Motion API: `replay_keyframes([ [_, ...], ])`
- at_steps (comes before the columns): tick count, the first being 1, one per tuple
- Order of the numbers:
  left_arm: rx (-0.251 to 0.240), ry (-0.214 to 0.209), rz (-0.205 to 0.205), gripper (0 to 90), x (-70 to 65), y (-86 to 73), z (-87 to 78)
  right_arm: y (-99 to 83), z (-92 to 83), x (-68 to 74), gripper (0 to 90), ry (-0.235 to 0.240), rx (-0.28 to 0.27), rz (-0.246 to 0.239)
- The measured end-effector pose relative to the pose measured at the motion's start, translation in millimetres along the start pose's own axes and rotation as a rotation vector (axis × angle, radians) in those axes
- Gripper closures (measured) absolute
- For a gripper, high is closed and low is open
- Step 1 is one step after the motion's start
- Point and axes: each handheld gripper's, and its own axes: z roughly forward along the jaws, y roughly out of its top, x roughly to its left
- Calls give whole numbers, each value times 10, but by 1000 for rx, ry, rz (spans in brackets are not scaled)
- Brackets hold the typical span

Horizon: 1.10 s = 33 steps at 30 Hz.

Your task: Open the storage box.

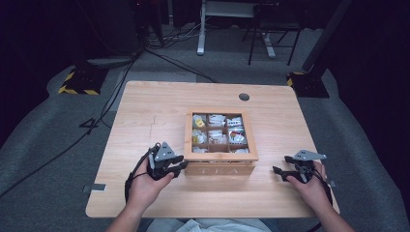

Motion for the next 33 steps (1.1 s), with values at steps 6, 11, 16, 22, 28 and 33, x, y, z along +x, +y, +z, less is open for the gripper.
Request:
replay_keyframes([
  [6,0,1,2,717,8,68,-46,10,13,3,271,0,-1,1],
  [11,0,2,10,716,25,130,-92,10,13,3,271,0,-1,0],
  [16,-5,4,12,711,32,197,-137,11,13,3,272,-1,0,0],
  [22,3,10,31,710,39,285,-191,10,13,3,272,0,-1,0],
  [28,-9,17,36,710,53,356,-233,10,13,3,271,0,-2,0],
  [33,-10,19,35,711,60,420,-266,11,13,4,273,-1,0,0],
])
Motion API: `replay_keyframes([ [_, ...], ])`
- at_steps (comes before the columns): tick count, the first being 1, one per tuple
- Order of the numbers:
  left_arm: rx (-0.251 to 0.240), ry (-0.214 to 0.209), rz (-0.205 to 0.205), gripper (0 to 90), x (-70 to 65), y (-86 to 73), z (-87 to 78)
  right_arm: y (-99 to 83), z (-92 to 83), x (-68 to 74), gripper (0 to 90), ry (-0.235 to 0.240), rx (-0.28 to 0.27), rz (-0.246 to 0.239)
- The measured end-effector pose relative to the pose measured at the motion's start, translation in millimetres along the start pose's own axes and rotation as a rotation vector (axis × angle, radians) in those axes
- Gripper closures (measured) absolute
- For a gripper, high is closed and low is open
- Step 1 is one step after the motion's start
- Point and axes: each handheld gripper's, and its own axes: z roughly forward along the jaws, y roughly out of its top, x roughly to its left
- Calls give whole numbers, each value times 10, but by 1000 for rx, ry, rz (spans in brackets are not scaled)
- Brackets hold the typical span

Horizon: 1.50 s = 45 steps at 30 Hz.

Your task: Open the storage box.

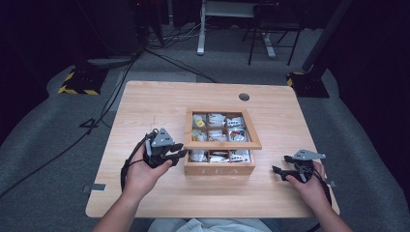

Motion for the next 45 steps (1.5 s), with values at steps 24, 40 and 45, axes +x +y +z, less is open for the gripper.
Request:
replay_keyframes([
  [24,-48,52,-3,730,61,292,-123,0,-1,-1,278,-2,-1,2],
  [40,-65,75,-17,740,109,470,-171,-1,-1,-2,278,-2,-1,2],
  [45,-70,72,-26,739,136,520,-181,-1,0,-2,279,-1,-2,2],
])
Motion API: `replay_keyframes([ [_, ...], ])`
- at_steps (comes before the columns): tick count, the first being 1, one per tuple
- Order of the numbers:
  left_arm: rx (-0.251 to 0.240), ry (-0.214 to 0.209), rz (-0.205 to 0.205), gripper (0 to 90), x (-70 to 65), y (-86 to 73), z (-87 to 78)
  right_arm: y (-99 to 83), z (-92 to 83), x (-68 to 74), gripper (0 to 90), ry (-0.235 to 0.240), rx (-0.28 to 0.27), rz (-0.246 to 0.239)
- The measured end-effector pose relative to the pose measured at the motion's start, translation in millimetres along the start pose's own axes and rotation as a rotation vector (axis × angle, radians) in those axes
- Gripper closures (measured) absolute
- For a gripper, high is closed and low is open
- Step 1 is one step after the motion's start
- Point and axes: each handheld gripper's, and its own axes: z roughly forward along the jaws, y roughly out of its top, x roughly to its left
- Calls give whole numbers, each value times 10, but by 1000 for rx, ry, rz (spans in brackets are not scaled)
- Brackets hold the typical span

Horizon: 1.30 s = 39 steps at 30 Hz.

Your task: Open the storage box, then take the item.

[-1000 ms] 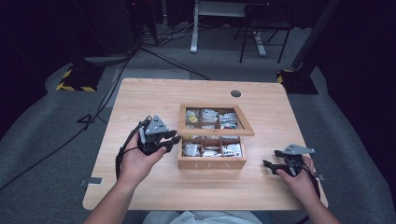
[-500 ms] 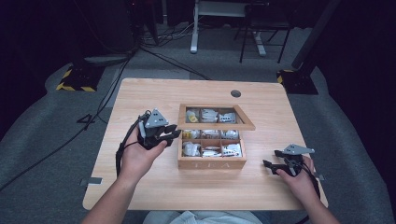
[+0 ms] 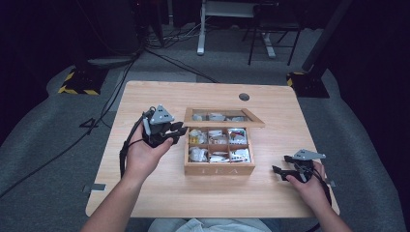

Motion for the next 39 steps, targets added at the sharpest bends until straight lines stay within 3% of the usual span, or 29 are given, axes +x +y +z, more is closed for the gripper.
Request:
replay_keyframes([
  [9,2,7,1,740,27,74,-7,5,1,6,298,-13,-1,13],
  [16,-5,5,-8,740,42,95,-6,53,-40,-5,379,-11,38,19],
  [18,-4,5,-6,740,47,101,-8,85,-66,-1,392,-6,24,19],
  [32,-9,3,-9,741,88,163,-11,499,-261,150,499,45,-3,-12],
  [39,-11,8,-8,741,94,184,-9,749,-350,272,525,72,-35,-60],
])
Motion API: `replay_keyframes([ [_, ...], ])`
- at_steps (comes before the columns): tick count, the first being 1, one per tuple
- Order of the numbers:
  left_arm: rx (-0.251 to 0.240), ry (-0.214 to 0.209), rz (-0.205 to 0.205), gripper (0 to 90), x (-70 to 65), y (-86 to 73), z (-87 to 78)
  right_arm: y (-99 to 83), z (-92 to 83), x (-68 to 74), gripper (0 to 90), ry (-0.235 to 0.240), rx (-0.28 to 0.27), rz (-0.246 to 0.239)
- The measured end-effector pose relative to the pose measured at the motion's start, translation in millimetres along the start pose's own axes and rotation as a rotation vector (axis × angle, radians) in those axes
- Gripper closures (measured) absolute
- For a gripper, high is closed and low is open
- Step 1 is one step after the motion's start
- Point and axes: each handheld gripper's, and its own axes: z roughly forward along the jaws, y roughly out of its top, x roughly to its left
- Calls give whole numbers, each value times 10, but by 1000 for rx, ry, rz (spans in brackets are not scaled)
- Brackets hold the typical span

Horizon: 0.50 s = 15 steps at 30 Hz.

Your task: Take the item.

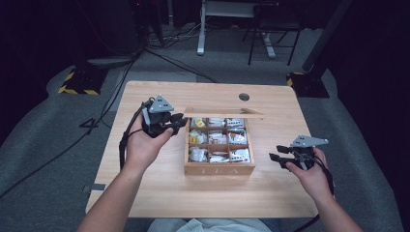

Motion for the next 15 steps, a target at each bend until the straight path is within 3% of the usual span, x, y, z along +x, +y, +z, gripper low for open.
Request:
replay_keyframes([
  [8,4,0,-3,741,4,11,-1,258,4,139,548,49,-21,-41],
  [15,2,0,-3,741,7,17,0,421,100,223,594,88,-35,-43],
])
